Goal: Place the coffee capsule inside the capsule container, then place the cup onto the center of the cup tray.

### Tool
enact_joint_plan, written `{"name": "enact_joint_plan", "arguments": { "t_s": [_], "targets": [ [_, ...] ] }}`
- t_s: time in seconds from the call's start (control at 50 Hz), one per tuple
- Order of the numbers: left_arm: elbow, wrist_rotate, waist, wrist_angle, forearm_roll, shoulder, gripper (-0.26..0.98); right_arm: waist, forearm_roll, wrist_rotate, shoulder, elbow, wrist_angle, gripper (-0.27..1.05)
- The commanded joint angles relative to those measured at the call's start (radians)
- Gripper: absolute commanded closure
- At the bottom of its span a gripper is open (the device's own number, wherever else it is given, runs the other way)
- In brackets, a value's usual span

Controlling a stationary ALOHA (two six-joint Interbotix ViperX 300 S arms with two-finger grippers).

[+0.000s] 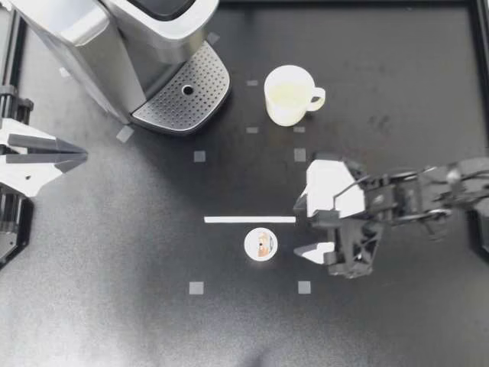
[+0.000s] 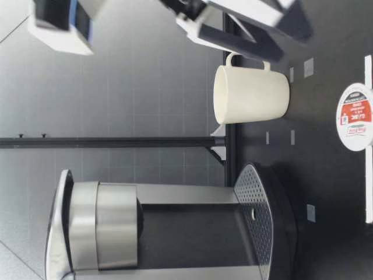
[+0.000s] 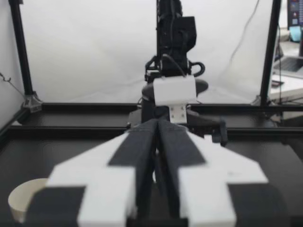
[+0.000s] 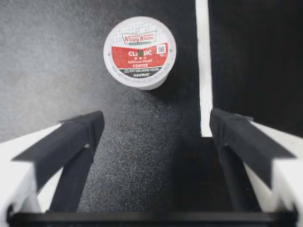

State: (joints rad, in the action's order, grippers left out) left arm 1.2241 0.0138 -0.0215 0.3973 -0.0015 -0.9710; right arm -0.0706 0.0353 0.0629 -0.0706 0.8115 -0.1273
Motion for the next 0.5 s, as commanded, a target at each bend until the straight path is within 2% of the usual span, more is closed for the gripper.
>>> {"name": "enact_joint_plan", "arguments": {
  "t_s": [0.0, 0.48],
  "targets": [
    [-0.011, 0.002, -0.002, 0.011, 0.002, 0.003, 0.54, -0.012, 0.0, -0.003, 0.014, -0.038, 0.002, -0.25],
    [-0.011, 0.002, -0.002, 0.011, 0.002, 0.002, 0.54, -0.015, -0.018, -0.032, 0.124, -0.12, -0.023, -0.25]
  ]
}}
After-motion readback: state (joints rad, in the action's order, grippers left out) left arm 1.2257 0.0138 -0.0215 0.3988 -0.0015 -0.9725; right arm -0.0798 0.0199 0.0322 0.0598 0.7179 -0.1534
